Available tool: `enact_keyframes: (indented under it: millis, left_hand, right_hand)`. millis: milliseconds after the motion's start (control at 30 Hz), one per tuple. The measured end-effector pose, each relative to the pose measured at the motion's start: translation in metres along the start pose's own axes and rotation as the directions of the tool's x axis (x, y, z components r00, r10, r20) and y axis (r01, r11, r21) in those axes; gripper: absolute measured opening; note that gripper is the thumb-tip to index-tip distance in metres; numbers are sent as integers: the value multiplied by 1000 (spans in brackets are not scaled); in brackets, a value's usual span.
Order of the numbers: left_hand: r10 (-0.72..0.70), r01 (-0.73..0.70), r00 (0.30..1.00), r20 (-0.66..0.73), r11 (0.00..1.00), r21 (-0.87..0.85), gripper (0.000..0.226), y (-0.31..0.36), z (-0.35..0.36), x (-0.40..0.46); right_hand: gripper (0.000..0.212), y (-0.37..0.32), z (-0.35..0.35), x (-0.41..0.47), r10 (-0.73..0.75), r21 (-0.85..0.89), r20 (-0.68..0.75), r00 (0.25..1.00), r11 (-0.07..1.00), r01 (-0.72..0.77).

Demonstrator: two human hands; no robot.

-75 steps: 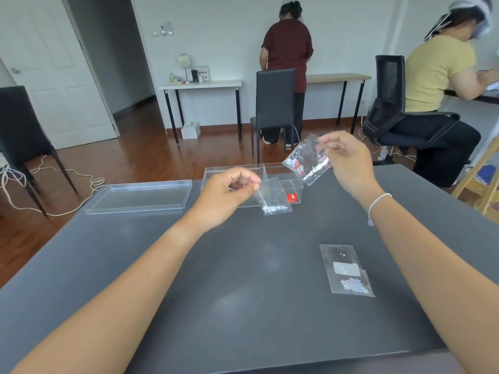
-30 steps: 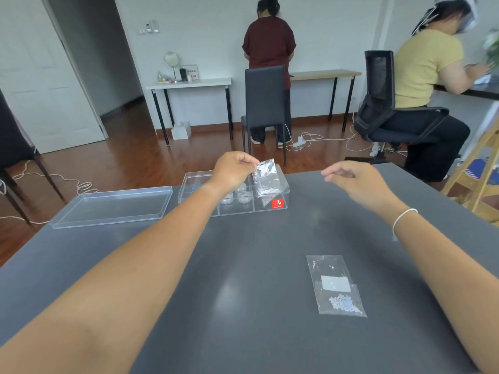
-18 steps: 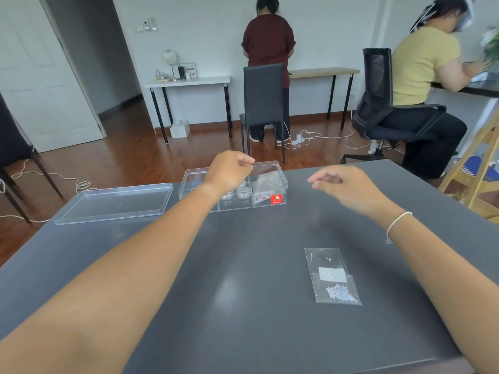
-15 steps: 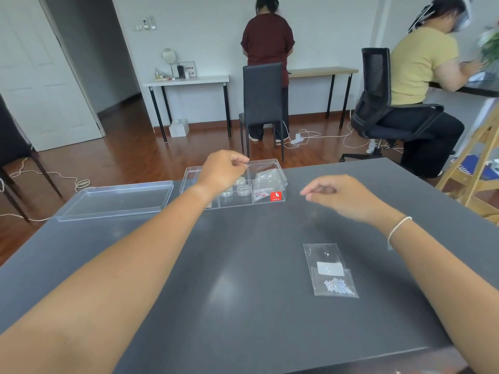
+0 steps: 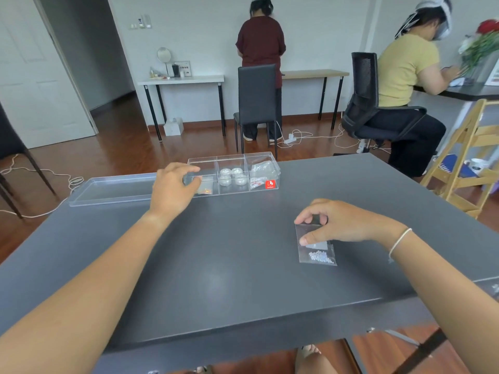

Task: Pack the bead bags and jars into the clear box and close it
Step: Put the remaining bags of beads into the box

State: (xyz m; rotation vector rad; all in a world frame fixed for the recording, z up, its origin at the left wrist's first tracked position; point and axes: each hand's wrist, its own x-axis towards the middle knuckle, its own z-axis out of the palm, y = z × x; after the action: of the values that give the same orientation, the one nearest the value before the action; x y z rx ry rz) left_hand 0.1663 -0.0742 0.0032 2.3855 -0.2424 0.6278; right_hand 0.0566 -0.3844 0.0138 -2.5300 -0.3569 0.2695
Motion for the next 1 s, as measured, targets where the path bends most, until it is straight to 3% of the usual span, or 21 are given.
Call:
enact_keyframes:
  millis: [167,567,833,1000]
  left_hand:
    - [-38,39,999,31,999,-8,29,-6,-3,-14]
    - [-15,14,999,-32,999,-45,23,-9,1,-16]
    - [-2,-2,998,-61,998,-60,24,-12,6,-16]
    - [-35,30,996,-81,997,-67,26,-14,7,-13]
  right_hand:
    - [53,-2,2,-5,73,-54,25,997,996,-72]
    - [30,-11,-2,9,42,75,-25,999,996,-40]
    - [26,-30,-28,43,1,227,-198,980,973,45]
    - [28,-49,-55,71,-28,279,-368,929,950,139]
